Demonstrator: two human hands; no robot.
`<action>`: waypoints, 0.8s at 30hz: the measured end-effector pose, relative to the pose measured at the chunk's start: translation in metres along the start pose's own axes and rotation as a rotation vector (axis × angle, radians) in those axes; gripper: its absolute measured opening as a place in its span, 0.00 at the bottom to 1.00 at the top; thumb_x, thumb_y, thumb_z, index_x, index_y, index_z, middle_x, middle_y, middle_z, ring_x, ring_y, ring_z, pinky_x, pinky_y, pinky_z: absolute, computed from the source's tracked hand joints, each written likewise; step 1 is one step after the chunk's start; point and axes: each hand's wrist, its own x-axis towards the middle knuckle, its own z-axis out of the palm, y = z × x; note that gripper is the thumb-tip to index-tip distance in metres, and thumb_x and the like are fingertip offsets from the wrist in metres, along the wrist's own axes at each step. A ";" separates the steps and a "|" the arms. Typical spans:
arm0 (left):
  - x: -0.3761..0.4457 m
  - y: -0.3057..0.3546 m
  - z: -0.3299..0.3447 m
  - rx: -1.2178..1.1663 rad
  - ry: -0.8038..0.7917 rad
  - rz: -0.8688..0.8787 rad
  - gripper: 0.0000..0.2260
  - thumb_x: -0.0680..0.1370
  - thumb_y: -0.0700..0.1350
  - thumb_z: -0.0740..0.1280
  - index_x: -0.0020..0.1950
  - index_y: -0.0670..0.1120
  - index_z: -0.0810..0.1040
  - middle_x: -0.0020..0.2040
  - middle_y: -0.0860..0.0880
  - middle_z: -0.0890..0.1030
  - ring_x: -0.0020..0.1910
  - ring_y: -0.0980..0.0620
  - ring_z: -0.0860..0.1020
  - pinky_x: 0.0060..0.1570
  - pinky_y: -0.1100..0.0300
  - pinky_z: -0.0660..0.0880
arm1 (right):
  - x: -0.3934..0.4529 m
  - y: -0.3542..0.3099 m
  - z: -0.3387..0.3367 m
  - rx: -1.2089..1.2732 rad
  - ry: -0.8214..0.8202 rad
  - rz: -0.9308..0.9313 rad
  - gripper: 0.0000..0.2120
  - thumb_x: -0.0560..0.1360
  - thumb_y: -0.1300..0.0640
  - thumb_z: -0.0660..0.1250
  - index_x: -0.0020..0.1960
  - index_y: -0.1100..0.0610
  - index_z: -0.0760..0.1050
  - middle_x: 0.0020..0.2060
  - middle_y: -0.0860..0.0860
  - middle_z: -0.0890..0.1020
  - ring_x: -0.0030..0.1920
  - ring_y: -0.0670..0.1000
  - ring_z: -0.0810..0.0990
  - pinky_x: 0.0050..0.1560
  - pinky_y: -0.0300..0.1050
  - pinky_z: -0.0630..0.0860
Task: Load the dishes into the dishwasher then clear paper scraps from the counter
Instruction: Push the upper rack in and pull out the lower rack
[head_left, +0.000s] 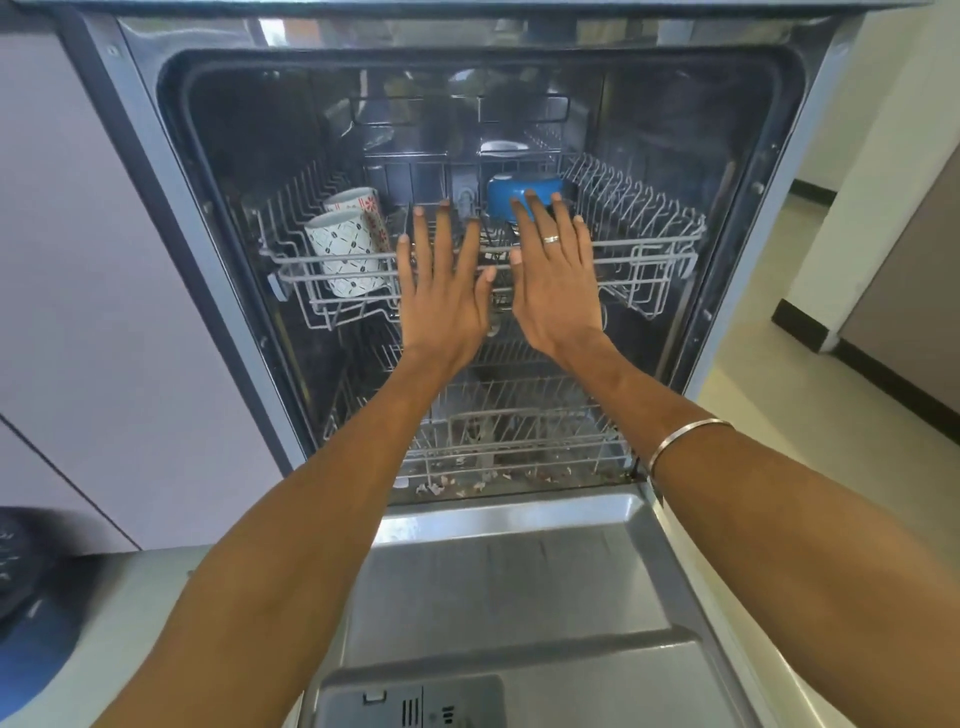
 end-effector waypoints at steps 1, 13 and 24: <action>-0.002 -0.001 -0.001 -0.005 -0.003 -0.003 0.26 0.84 0.57 0.41 0.81 0.49 0.45 0.80 0.42 0.44 0.79 0.40 0.42 0.76 0.41 0.43 | -0.001 -0.001 -0.001 0.002 -0.006 -0.004 0.26 0.83 0.51 0.43 0.79 0.58 0.52 0.79 0.54 0.56 0.79 0.56 0.49 0.78 0.57 0.50; -0.128 -0.002 0.031 -0.231 -0.058 0.121 0.22 0.79 0.41 0.56 0.73 0.41 0.68 0.72 0.41 0.69 0.70 0.40 0.68 0.71 0.46 0.65 | -0.123 -0.010 0.032 0.479 -0.028 0.020 0.20 0.73 0.71 0.61 0.62 0.57 0.75 0.58 0.53 0.76 0.57 0.52 0.75 0.58 0.47 0.76; -0.149 -0.005 0.067 -0.722 -0.471 -0.420 0.11 0.85 0.48 0.53 0.53 0.47 0.73 0.36 0.48 0.76 0.32 0.48 0.75 0.28 0.61 0.67 | -0.153 -0.006 0.088 0.408 -0.488 0.305 0.14 0.79 0.67 0.59 0.63 0.59 0.73 0.59 0.58 0.77 0.55 0.61 0.79 0.53 0.53 0.75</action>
